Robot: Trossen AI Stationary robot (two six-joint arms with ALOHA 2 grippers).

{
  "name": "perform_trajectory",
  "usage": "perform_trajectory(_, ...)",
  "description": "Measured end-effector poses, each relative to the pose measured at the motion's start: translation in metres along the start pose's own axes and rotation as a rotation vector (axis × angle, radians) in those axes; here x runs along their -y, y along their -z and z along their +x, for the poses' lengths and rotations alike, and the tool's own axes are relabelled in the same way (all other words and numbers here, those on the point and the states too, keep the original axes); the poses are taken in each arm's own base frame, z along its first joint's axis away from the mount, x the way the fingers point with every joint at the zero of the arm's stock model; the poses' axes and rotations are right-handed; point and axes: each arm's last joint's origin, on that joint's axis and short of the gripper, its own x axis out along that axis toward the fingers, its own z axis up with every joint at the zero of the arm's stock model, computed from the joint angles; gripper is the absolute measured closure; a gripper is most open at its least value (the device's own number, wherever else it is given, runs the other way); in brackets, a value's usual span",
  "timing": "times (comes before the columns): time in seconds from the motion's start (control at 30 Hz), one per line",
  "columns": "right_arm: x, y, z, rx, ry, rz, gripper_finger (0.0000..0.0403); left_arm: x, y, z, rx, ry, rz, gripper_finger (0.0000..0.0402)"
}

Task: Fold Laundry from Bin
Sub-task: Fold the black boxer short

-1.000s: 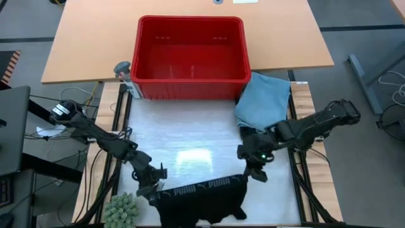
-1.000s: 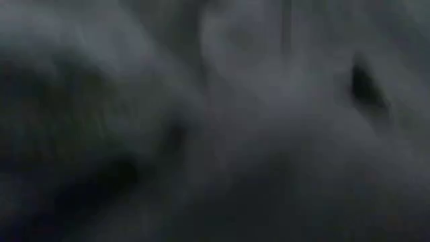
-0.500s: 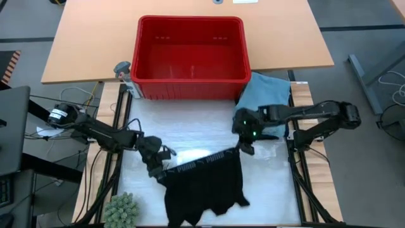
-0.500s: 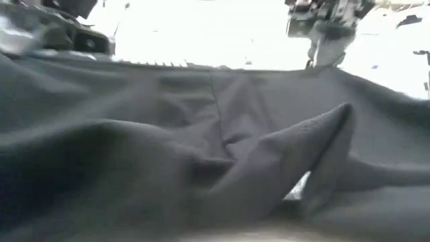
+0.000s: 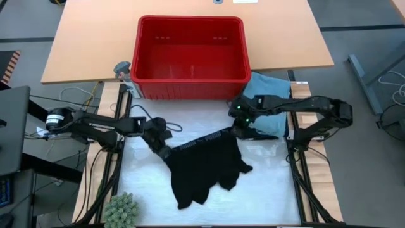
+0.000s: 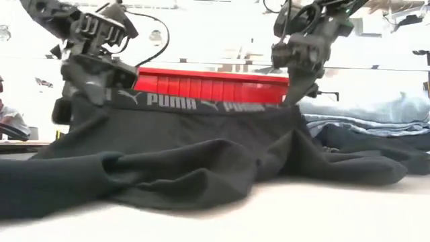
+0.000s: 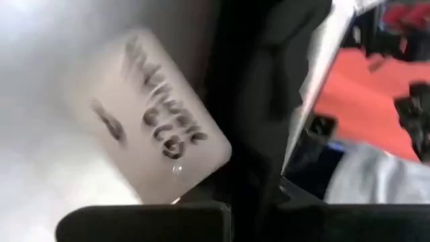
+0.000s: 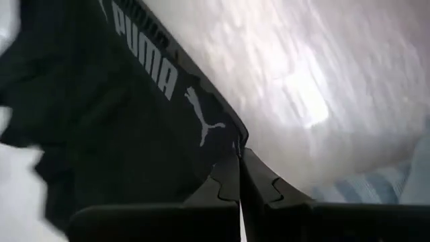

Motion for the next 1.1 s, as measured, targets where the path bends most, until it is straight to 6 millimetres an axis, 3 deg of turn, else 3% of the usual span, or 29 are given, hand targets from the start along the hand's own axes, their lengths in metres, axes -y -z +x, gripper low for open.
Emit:
perform_trajectory(0.23,0.008,-0.014,0.031,0.047,0.136,-0.035,0.0385,0.016,-0.013,-0.043,0.172,-0.35,0.093,0.0401)
perform_trajectory(0.4,0.011,-0.032,0.034,0.115,0.397,-0.061,0.0385,0.016,-0.018,-0.066,0.278,-0.642,0.09,0.0401)
perform_trajectory(0.5,-0.001,-0.04,0.024,0.137,0.406,-0.13,0.0385,0.027,-0.022,-0.072,0.325,-0.639,0.107,0.0402)
perform_trajectory(0.63,-0.034,-0.042,-0.012,0.116,0.368,-0.185,0.0385,0.056,-0.019,-0.081,0.287,-0.527,0.123,0.0401)
perform_trajectory(0.77,-0.077,-0.035,-0.064,0.104,0.301,-0.228,0.0385,0.104,-0.002,-0.094,0.27,-0.408,0.183,0.0401)
perform_trajectory(0.97,-0.143,-0.005,-0.142,0.116,0.026,-0.176,0.0385,0.178,0.042,-0.113,0.237,-0.194,0.243,0.0401)
perform_trajectory(1.1,-0.187,0.019,-0.182,0.157,-0.196,-0.143,0.0385,0.215,0.077,-0.115,0.216,-0.052,0.258,0.0401)
